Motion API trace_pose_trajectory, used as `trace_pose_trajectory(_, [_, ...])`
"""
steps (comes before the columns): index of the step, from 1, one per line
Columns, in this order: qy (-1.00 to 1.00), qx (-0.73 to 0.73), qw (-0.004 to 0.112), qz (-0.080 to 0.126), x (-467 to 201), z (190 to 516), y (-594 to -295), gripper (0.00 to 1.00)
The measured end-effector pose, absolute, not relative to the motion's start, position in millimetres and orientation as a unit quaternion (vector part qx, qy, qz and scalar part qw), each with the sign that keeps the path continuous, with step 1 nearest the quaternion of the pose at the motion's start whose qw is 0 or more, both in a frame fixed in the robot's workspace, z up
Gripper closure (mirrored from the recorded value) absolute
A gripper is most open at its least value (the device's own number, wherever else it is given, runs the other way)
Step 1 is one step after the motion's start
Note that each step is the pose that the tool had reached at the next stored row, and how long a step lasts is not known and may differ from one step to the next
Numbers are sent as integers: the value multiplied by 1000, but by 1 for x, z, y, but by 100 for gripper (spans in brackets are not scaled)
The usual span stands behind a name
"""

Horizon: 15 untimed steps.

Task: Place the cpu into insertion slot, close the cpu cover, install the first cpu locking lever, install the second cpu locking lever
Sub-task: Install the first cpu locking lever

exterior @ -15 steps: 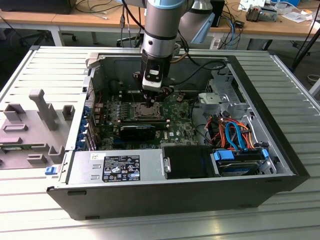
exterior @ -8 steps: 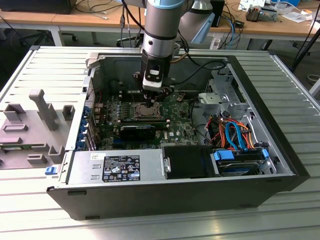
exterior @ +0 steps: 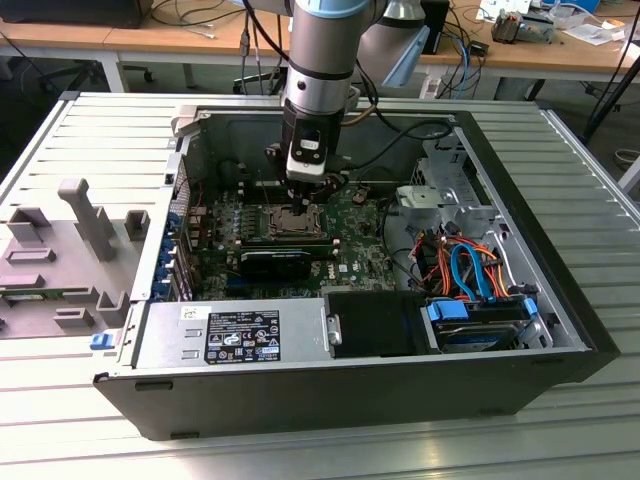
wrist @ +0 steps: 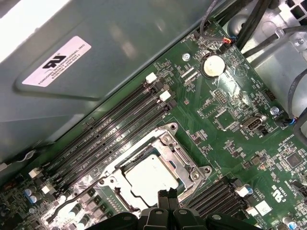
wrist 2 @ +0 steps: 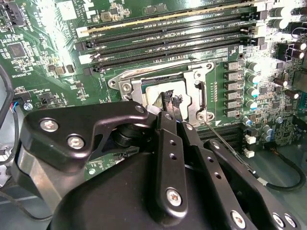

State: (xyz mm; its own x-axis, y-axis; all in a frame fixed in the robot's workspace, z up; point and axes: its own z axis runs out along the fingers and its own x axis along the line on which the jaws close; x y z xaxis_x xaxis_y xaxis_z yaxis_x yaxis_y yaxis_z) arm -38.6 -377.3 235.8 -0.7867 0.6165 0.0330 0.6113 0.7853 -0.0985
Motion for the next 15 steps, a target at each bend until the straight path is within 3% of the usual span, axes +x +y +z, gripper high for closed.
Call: trace_pose_trajectory(15, [-949,-312,31,42,-39,236,-377,89])
